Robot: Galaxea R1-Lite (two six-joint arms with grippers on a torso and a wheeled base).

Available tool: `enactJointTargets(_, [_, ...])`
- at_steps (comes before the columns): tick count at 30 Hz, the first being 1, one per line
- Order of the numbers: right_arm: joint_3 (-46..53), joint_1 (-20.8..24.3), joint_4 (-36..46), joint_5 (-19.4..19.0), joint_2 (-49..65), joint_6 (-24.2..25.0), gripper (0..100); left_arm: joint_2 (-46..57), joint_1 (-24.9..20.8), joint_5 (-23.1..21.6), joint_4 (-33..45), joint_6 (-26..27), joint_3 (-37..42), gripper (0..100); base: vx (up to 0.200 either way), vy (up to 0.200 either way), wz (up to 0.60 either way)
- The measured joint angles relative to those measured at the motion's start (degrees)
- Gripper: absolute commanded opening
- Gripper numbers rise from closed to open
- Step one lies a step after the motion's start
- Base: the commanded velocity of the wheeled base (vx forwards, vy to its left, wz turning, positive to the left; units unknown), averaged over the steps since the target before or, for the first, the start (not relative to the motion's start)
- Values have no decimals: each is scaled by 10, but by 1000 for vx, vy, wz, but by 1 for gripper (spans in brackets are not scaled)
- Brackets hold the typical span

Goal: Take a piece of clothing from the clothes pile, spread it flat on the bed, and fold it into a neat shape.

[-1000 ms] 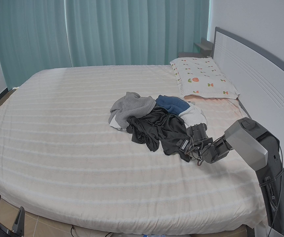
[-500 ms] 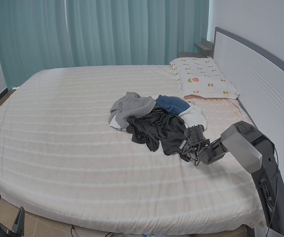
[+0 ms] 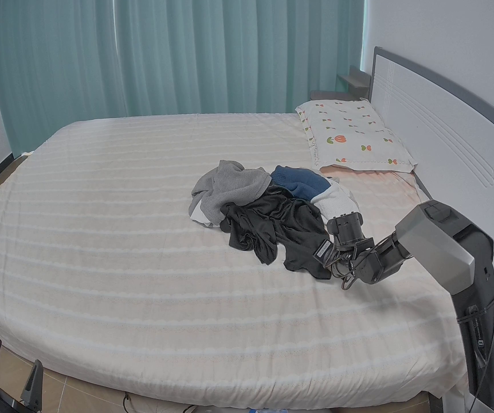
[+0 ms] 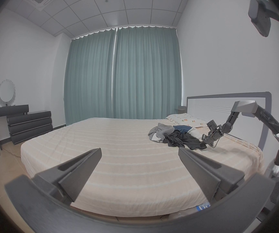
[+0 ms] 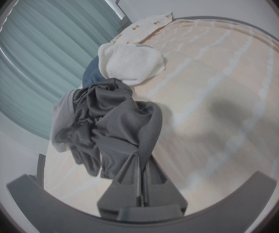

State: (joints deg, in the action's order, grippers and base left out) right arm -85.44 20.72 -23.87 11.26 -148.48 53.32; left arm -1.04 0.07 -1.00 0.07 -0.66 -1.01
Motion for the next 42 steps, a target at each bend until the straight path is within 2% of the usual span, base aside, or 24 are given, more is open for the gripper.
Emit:
enactJointTargets(6, [131, 1, -53, -62, 84, 9, 0, 0, 0, 2, -1, 3, 0, 100, 0, 0, 0])
enactJointTargets(17, [424, 10, -258, -144, 308, 11, 0, 0, 0, -20, -14, 8, -2, 100, 0, 0, 0])
enactJointTargets(23, [501, 16, -315, -187, 437, 11, 0, -23, -1, -62, -44, -22, -83, 100, 0, 0, 0])
enactJointTargets(27, [527, 25, -332, -207, 503, 12, 0, -84, -1, -89, -50, -15, -146, 100, 0, 0, 0])
enactJointTargets(33, [552, 41, -345, -225, 564, 13, 0, -225, -10, -111, -58, -6, -195, 100, 0, 0, 0])
enactJointTargets(42, [575, 68, -353, -235, 597, 13, 0, -473, -99, -109, -109, -19, -225, 100, 0, 0, 0])
